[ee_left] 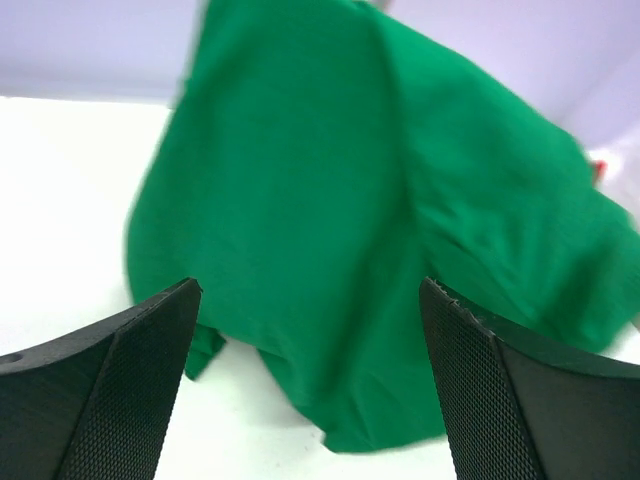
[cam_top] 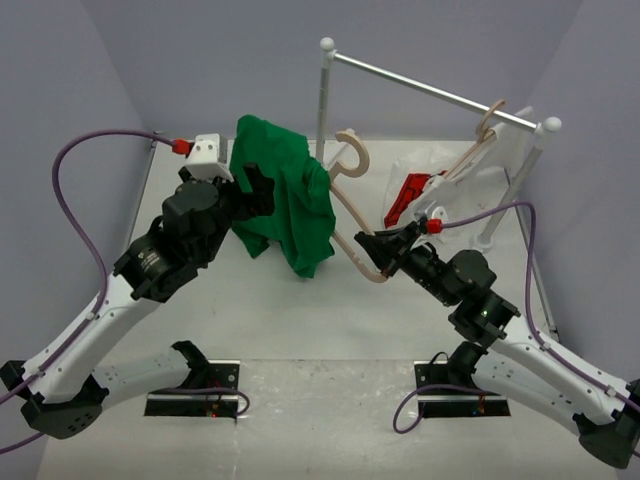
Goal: Place the t-shirt on the hanger
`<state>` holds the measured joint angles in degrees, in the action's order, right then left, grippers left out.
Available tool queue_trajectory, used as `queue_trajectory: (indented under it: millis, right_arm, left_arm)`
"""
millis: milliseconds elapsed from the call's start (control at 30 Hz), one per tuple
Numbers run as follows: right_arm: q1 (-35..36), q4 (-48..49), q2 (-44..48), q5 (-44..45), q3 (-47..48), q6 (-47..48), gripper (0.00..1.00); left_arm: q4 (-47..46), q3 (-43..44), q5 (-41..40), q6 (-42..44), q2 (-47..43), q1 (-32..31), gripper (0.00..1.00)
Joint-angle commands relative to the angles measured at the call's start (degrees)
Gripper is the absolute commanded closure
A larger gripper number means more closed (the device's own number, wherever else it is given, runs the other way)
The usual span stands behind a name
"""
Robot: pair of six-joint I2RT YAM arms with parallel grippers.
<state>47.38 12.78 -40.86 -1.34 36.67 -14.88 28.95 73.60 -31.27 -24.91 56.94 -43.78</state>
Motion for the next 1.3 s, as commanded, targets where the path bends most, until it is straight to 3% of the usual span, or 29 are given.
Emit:
queue_trajectory:
  millis: [0, 133, 267, 400, 600, 800, 1100, 1267]
  right_arm:
    - [-0.36, 3.75, 5.43, 1.25, -0.63, 2.62, 1.00]
    - [-0.54, -2.53, 6.37, 1.25, 0.77, 3.36, 1.00]
    - [-1.10, -5.24, 8.73, 0.51, 1.14, 2.52, 1.00]
    - [-1.41, -8.86, 10.03, -0.85, 3.85, 2.50, 1.00]
    - [-1.48, -12.32, 11.78, -4.26, 6.56, 1.81, 1.00]
    - [-1.51, -15.93, 13.79, -6.21, 9.65, 1.35, 1.00]
    - [-1.51, -18.23, 12.70, 0.60, 11.48, 0.24, 1.00]
    - [-1.51, -18.75, 12.85, 3.88, 13.78, 0.64, 1.00]
  left_arm:
    - [1.05, 2.49, -7.44, -0.19, 4.46, 2.68, 0.09]
    - [-4.36, 1.01, 2.29, 1.50, 5.99, 12.78, 0.09]
    - [-12.19, -2.75, 13.44, 2.20, 5.75, 18.71, 0.08]
    - [-18.00, -5.87, 16.41, 3.62, 5.90, 20.02, 0.15]
    - [-28.67, -11.43, 25.52, 6.54, 4.40, 20.32, 0.16]
    - [-30.61, -12.34, 26.09, 7.15, 6.25, 21.02, 1.00]
    - [-29.69, -14.70, 22.48, 3.98, 4.55, 21.11, 1.00]
    - [-30.81, -20.90, 21.55, 0.13, 4.25, 21.08, 1.00]
